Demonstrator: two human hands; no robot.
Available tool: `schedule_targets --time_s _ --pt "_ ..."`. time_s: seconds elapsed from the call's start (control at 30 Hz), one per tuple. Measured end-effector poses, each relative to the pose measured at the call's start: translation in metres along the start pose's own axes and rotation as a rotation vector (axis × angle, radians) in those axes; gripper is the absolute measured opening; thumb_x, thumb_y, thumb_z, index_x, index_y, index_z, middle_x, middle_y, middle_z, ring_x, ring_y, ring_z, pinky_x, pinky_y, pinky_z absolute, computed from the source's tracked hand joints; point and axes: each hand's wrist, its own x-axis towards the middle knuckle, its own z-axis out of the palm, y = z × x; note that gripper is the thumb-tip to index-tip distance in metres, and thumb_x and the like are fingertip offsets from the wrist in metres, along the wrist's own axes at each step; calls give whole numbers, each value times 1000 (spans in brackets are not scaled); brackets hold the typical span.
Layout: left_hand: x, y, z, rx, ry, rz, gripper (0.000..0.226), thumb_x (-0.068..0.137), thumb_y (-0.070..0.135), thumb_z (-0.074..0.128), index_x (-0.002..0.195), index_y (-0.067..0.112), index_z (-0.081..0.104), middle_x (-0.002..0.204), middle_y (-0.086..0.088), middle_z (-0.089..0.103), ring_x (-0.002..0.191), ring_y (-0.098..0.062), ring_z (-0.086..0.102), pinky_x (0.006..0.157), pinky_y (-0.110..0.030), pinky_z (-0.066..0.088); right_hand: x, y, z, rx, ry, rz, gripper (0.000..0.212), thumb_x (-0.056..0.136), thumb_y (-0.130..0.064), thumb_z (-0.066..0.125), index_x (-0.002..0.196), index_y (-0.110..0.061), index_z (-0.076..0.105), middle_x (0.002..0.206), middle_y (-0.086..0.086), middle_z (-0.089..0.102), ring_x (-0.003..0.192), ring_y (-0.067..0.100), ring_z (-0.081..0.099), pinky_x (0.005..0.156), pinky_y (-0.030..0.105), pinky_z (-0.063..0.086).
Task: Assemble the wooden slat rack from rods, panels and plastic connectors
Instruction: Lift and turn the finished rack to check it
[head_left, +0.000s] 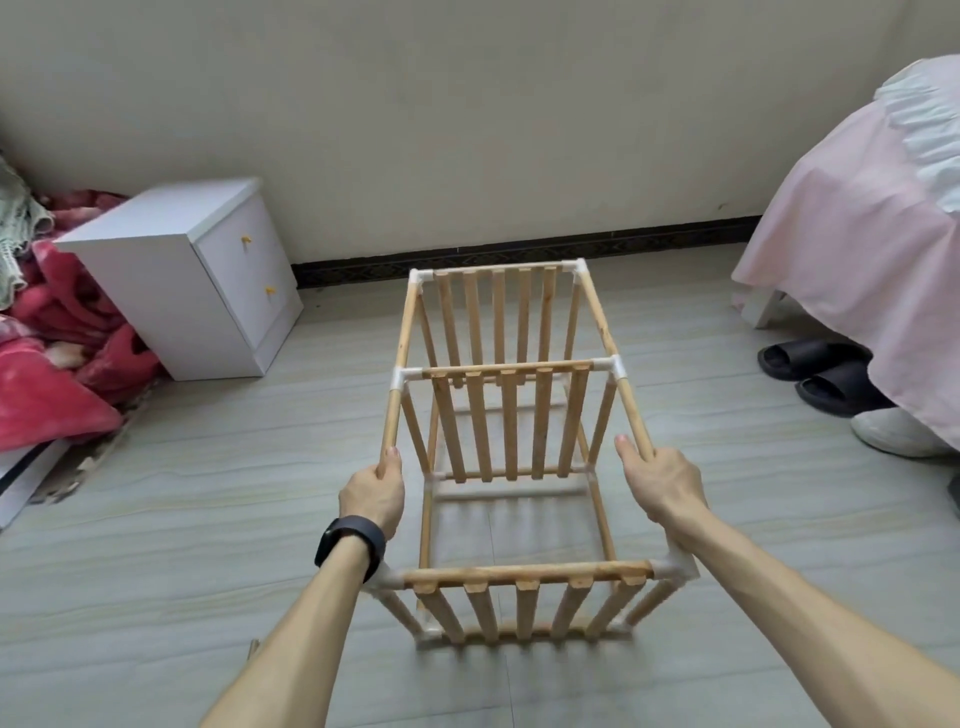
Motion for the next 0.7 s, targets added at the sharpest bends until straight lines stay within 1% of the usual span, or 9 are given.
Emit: schedule_targets --time_s 0.1,0.17,0.23,0.33,0.4,0.5,0.57,0.63,0.7 --pt "-22 -1 7 -19 118 111 60 99 64 28 78 16 58 74 -2 59 68 -20 54 60 -33 39 -9 7 -3 90 104 -109 63 99 -70 32 69 -19 55 64 1 59 59 18 56 53 31 39" --pt "-42 -14 17 -102 164 114 58 99 66 24 85 21 59 79 2 60 75 -21 53 70 -34 38 -20 23 5 133 158 -136 61 100 -70 24 80 -21 55 70 2 61 67 19 57 57 33 39" --pt "-55 -31 28 -155 157 112 57 96 69 21 94 26 58 83 5 59 82 -22 53 74 -35 38 -29 45 15 122 161 -150 59 100 -67 20 92 -19 54 71 4 61 65 21 59 55 33 41" --pt "-56 -56 33 -111 117 131 62 90 72 15 90 22 51 75 -5 59 72 -28 56 65 -38 43 -31 65 18 24 63 -165 55 99 -63 20 103 -16 47 70 8 61 61 26 60 54 35 45" --pt "-52 -65 33 -94 72 115 60 90 74 14 91 26 50 76 -8 62 72 -30 60 66 -39 49 -28 70 18 -26 -14 -136 51 99 -63 19 105 -19 43 75 11 64 67 28 63 56 35 45" --pt "-54 -71 37 -123 34 103 49 90 75 19 100 39 50 85 4 69 77 -23 67 74 -40 55 -24 76 22 -44 -76 -69 42 104 -57 22 112 -21 41 83 15 66 77 32 65 65 39 46" --pt "-56 -75 39 -126 70 102 35 94 69 26 110 49 49 94 8 70 84 -22 68 79 -42 55 -24 78 27 -39 -118 -26 38 106 -53 24 114 -21 41 86 13 67 78 29 65 67 39 46" --pt "-56 -83 38 -90 104 83 30 99 60 34 113 43 55 94 3 69 86 -25 66 79 -40 54 -22 83 33 -31 -163 13 36 108 -50 27 117 -20 44 91 8 68 79 21 64 64 37 43" --pt "-55 -95 39 -2 98 78 34 101 54 38 112 32 62 87 1 69 81 -23 63 72 -35 50 -20 91 38 -48 -207 52 34 108 -46 29 119 -18 45 98 5 68 82 19 62 65 36 42"
